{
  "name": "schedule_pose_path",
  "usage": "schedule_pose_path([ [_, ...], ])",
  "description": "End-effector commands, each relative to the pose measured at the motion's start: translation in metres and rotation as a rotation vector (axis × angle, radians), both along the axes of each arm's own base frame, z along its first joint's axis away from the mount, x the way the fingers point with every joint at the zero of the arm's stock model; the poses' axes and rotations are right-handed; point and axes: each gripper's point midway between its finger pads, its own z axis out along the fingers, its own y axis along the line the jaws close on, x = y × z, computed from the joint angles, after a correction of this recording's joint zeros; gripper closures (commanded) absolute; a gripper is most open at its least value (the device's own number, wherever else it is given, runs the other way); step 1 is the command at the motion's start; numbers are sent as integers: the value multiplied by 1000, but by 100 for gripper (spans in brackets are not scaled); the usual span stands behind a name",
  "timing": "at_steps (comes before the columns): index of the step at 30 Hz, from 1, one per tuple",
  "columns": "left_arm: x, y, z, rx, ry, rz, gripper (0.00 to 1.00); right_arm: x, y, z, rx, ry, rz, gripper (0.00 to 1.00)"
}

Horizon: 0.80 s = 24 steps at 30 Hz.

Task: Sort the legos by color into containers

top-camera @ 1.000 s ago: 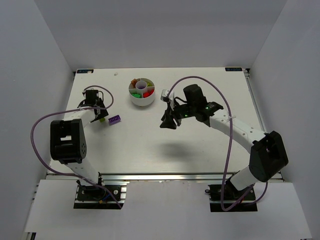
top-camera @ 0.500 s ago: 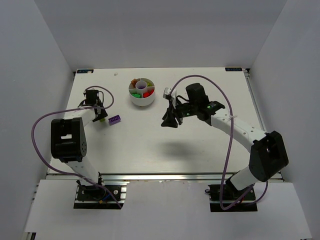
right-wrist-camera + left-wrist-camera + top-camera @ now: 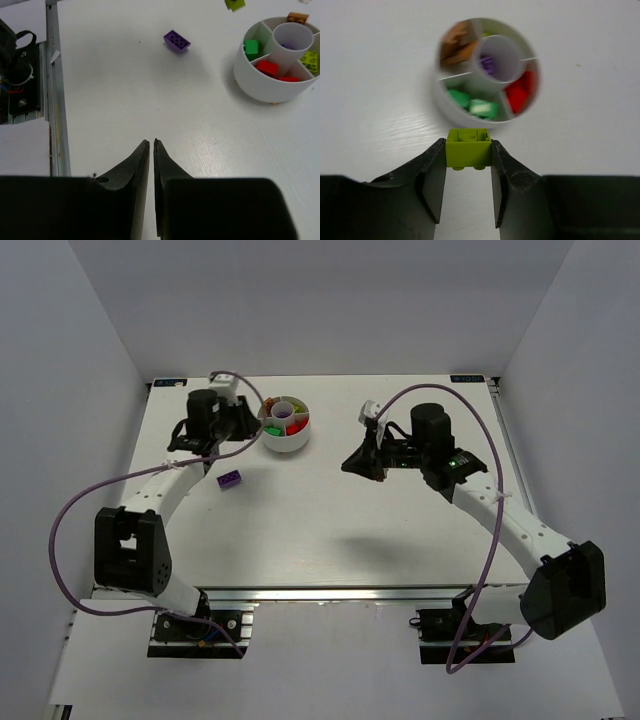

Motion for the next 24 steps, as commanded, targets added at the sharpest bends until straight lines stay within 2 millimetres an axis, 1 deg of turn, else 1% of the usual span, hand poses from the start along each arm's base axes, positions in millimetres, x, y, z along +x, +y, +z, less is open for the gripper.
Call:
schedule_pose_path([
  [1, 8, -71, 58, 55, -201, -270, 100, 5, -6, 20, 62, -55, -18, 87],
  [2, 11, -78, 63, 93, -228, -304, 100, 6, -7, 20, 64, -50, -21, 87],
  [3, 16, -87, 58, 110, -227, -331, 100, 7, -9, 20, 65, -48, -25, 87],
  [4, 22, -98, 72, 130, -272, -360, 100, 7, -9, 20, 65, -47, -24, 88],
  [6, 30, -109, 76, 175, -303, -393, 100, 7, -9, 20, 64, -48, -25, 88],
  [7, 37, -117, 63, 210, -294, -421, 100, 8, -8, 18, 63, -43, -25, 88],
  [8, 45, -123, 75, 221, -321, -425, 100, 8, -8, 18, 63, -44, -25, 88],
  [9, 50, -126, 72, 233, -318, -431, 100, 8, -8, 18, 63, -42, -24, 88],
  [10, 60, -130, 52, 250, -279, -436, 100, 9, -8, 16, 60, -39, -27, 88],
  [11, 68, -133, 62, 267, -282, -442, 100, 10, -9, 17, 61, -43, -29, 88],
  [13, 79, -136, 54, 294, -256, -452, 100, 9, -9, 17, 59, -42, -31, 88],
  [14, 89, -139, 48, 302, -233, -453, 100, 9, -9, 17, 60, -45, -30, 88],
  [17, 103, -144, 42, 314, -223, -449, 100, 9, -9, 17, 61, -47, -30, 88],
  [19, 108, -149, 42, 321, -240, -452, 100, 10, -10, 18, 59, -56, -35, 88],
  [20, 111, -150, 37, 327, -237, -448, 100, 10, -10, 18, 60, -58, -36, 88],
  [22, 116, -152, 39, 330, -253, -444, 100, 10, -11, 19, 61, -59, -35, 88],
  [23, 119, -152, 32, 334, -241, -442, 100, 10, -10, 19, 61, -60, -34, 88],
  [24, 122, -154, 35, 337, -247, -439, 100, 10, -10, 18, 60, -59, -34, 88],
])
